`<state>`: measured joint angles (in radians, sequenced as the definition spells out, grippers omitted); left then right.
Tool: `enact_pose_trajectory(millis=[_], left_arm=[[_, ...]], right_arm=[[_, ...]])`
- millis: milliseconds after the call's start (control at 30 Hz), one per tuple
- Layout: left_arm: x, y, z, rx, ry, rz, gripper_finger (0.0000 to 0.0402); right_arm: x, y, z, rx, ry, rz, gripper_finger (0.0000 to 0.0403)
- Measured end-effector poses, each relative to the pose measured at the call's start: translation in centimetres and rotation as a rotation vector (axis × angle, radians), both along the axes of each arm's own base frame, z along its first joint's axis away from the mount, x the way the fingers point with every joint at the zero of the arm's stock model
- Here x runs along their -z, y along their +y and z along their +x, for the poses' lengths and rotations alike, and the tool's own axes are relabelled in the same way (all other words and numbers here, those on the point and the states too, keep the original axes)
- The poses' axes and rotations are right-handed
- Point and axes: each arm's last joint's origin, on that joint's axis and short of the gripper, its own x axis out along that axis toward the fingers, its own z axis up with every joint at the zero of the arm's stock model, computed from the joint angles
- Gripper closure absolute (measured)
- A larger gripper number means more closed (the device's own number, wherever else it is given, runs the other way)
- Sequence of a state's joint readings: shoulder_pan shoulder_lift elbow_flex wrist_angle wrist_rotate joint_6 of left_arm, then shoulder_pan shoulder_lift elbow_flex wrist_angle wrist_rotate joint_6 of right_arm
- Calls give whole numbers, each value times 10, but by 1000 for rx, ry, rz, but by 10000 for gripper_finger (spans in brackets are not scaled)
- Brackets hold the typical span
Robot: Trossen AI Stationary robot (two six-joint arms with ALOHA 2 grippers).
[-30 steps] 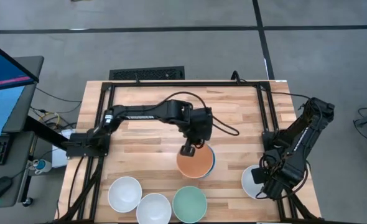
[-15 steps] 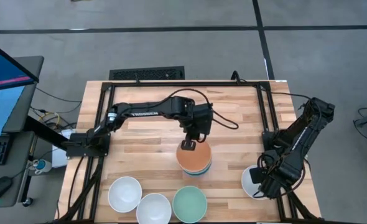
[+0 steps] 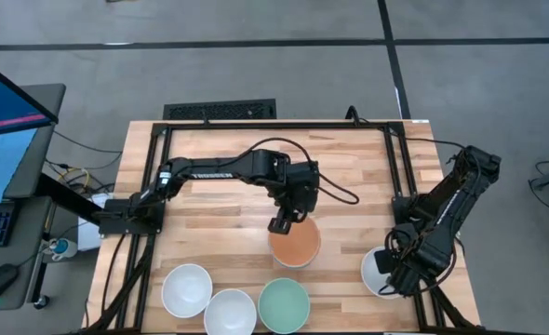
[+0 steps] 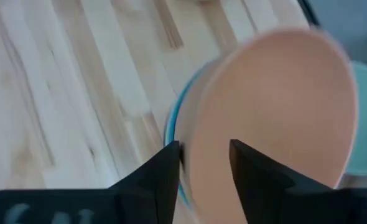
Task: Nest bowls inside each other
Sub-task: Stack the orange bowl on the blue bowl
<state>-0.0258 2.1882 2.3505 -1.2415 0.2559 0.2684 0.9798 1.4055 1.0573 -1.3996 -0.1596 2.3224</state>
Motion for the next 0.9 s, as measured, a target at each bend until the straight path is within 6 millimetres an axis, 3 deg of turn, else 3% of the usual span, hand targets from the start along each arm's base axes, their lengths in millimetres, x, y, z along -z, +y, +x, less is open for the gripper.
enact_pose_trajectory(millis=[133,333,400,767,900], left_arm=[[11,5,-2,-11,77,3,283],[13,5,-2,-37,91,17,381],[13,5,-2,-47,87,21,393],[13,2,-6,-60,122,7,315],[-2,-2,-12,-53,95,5,286]], right_arm=[[0,-1,-1,-1,10,-14,168],[0,-2,-1,-1,12,-18,168],[0,-2,-1,-1,11,-17,168],[-2,1,0,-22,-32,33,168],[-2,0,-1,-40,-59,-2,168]])
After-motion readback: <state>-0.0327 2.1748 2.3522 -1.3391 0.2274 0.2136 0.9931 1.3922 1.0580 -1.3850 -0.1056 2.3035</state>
